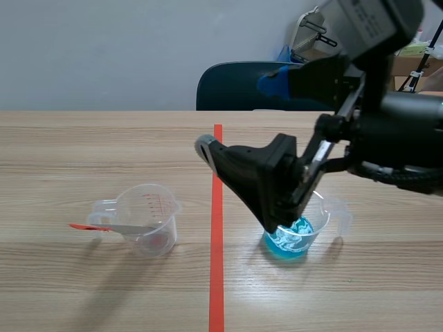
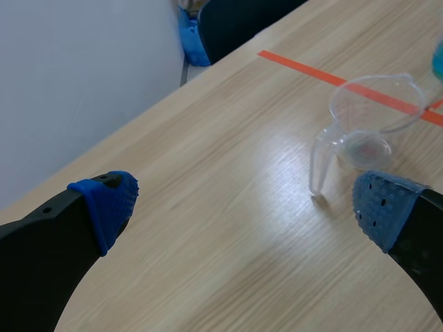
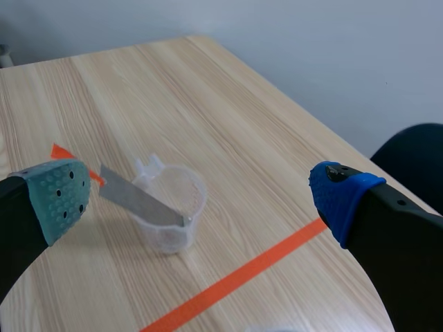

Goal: Do the redox reaction experiment

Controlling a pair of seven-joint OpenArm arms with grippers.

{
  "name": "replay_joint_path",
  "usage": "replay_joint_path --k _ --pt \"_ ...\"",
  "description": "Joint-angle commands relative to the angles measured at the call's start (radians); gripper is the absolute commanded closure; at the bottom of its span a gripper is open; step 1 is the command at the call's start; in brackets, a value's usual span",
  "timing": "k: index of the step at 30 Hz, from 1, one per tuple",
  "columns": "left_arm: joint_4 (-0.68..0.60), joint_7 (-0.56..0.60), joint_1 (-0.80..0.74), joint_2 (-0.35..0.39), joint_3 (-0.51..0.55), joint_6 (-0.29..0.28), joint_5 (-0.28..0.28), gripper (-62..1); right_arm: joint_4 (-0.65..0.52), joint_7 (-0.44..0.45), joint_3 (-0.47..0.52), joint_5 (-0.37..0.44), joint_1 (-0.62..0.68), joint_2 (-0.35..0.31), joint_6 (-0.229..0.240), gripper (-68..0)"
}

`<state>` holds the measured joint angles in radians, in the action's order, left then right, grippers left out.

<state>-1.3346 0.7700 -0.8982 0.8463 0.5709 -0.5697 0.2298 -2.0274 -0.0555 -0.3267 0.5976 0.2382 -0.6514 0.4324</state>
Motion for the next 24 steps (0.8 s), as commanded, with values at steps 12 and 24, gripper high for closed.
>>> replay_joint_path --k 12,24 --pt "-0.227 -0.066 0.015 -0.227 -0.03 0.002 -0.261 -62.3 -0.19 0.097 0.338 0.008 0.428 -0.027 -0.007 -67.9" --pt "-0.373 -0.235 0.065 -0.253 -0.194 0.116 -0.275 -62.3 -0.237 0.137 0.435 0.007 0.613 -0.019 -0.021 -67.9"
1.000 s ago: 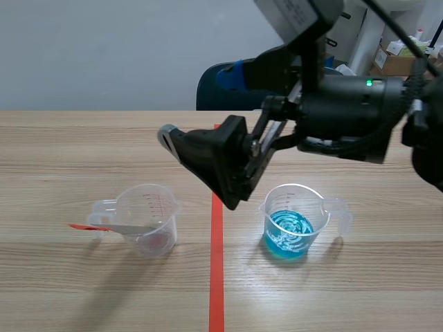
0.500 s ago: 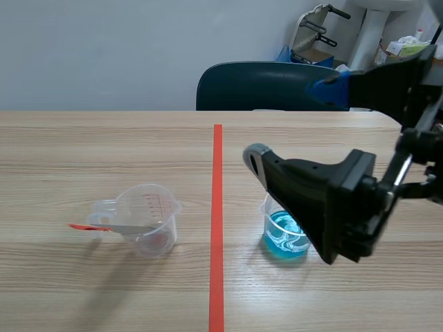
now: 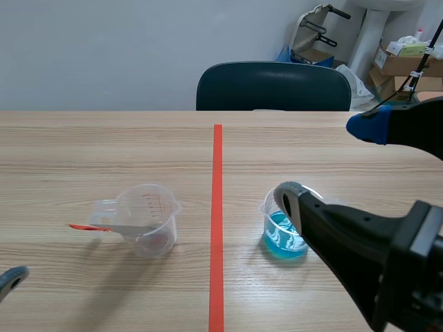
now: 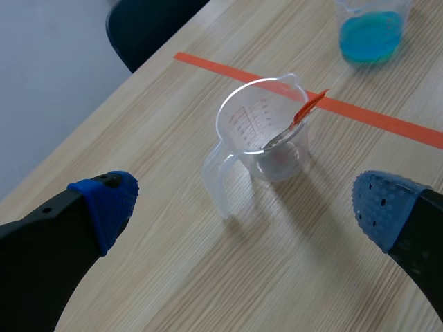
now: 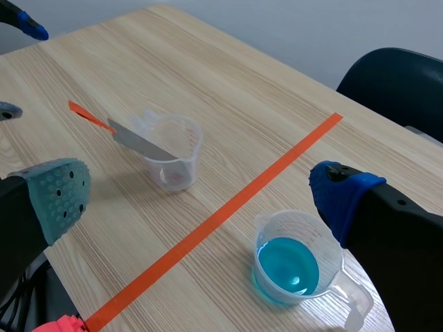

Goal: Do the redox reaction experiment

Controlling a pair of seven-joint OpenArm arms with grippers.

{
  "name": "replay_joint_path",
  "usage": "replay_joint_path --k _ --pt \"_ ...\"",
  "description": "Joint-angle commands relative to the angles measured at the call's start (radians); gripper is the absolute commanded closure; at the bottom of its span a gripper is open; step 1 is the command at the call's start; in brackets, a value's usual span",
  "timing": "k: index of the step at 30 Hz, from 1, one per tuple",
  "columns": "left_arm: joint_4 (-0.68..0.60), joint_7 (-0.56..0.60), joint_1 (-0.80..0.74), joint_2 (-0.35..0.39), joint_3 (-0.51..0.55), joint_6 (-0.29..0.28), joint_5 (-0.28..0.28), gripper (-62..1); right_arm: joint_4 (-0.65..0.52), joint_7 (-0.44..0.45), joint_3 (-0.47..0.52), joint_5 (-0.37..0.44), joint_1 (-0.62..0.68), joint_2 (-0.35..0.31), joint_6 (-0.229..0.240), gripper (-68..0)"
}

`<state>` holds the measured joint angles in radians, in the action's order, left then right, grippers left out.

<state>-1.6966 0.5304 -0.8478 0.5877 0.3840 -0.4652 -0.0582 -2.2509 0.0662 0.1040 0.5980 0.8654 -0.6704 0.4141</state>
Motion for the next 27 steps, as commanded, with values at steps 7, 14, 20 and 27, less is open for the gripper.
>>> replay_joint_path --k 7,14,20,27 --pt "-0.056 -0.13 0.084 0.006 -0.161 0.134 0.013 -62.3 -0.013 0.011 0.005 0.004 -0.015 0.0 -0.003 -67.9" --pt "-0.089 -0.195 0.143 0.006 -0.293 0.239 0.013 -62.3 -0.013 -0.012 0.005 0.004 -0.015 0.0 -0.003 -67.9" --pt "-0.101 -0.184 0.156 0.005 -0.34 0.238 0.013 -62.3 -0.013 -0.019 0.005 0.004 -0.015 0.0 -0.003 -67.9" --pt "-0.106 -0.232 0.156 0.006 -0.337 0.243 0.117 -62.3 -0.013 -0.019 0.005 0.004 -0.015 0.0 -0.003 -67.9"
